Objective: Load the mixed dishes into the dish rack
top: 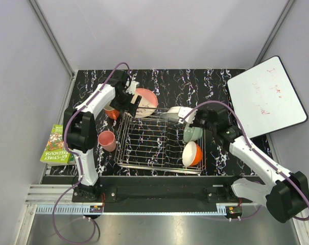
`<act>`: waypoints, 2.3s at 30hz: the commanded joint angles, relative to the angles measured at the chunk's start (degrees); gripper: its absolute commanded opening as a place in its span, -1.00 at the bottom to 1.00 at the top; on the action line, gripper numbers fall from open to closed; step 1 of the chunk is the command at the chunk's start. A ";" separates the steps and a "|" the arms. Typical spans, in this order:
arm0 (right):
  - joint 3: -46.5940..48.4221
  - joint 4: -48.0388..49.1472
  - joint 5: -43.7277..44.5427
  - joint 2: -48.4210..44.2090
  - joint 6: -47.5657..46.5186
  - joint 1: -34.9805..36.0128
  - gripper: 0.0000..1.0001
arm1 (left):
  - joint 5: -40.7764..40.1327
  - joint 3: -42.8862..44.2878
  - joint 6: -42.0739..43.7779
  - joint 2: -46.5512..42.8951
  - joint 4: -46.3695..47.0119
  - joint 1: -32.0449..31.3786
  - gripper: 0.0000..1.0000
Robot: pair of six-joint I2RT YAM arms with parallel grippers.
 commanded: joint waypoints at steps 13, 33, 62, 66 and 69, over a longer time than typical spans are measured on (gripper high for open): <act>2.80 0.92 -1.35 3.96 4.06 0.40 -0.90 | -0.98 0.91 0.25 -0.93 0.41 -0.25 0.98; 7.98 -1.28 0.14 4.93 4.85 2.68 0.99 | -0.19 2.58 0.25 0.47 -0.12 -0.25 0.97; 20.29 -1.28 -2.24 16.55 10.65 9.63 1.00 | -0.01 4.16 0.16 1.70 -1.00 -2.35 0.96; 21.78 -1.37 -3.03 10.84 13.19 9.63 0.99 | 2.17 6.00 -0.10 1.70 -2.57 -2.71 0.95; 25.72 -1.37 -2.68 8.02 18.72 9.63 0.99 | 4.20 9.60 -0.71 1.79 -4.07 -2.71 0.94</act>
